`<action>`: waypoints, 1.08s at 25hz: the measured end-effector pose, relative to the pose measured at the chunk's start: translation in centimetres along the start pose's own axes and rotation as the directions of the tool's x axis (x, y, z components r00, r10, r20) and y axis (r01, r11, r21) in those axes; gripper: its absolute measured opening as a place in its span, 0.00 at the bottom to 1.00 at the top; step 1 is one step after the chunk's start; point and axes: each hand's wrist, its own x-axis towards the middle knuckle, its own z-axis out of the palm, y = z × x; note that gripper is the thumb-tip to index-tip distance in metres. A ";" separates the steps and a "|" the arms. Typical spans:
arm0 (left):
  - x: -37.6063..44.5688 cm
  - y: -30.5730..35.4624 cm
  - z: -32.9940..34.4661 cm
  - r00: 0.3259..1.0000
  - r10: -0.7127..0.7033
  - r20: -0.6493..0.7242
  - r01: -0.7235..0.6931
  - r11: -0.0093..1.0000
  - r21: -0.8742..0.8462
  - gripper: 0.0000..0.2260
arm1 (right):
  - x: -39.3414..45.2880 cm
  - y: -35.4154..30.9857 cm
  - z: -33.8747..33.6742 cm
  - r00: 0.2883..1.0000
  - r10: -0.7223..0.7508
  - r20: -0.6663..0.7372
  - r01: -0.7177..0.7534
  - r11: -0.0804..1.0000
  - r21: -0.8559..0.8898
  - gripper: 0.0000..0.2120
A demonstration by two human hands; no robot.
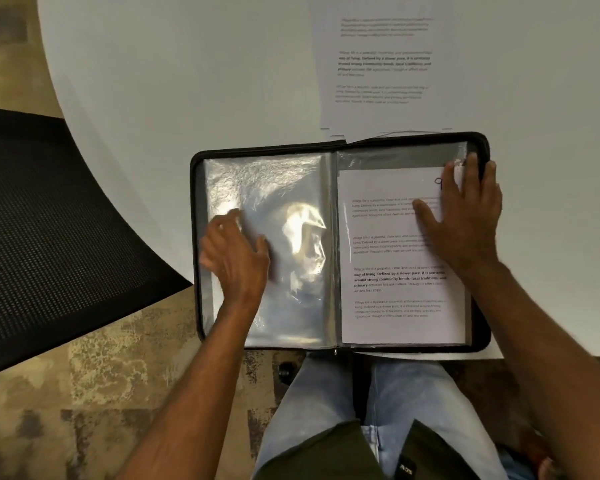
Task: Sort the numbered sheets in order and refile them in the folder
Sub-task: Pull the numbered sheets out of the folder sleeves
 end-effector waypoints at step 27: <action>9.4 20.7 4.0 0.577 0.631 0.519 -0.655 0.737 -0.167 0.13 | -0.4 0.2 -4.2 0.877 0.450 0.168 -0.357 0.378 0.854 0.21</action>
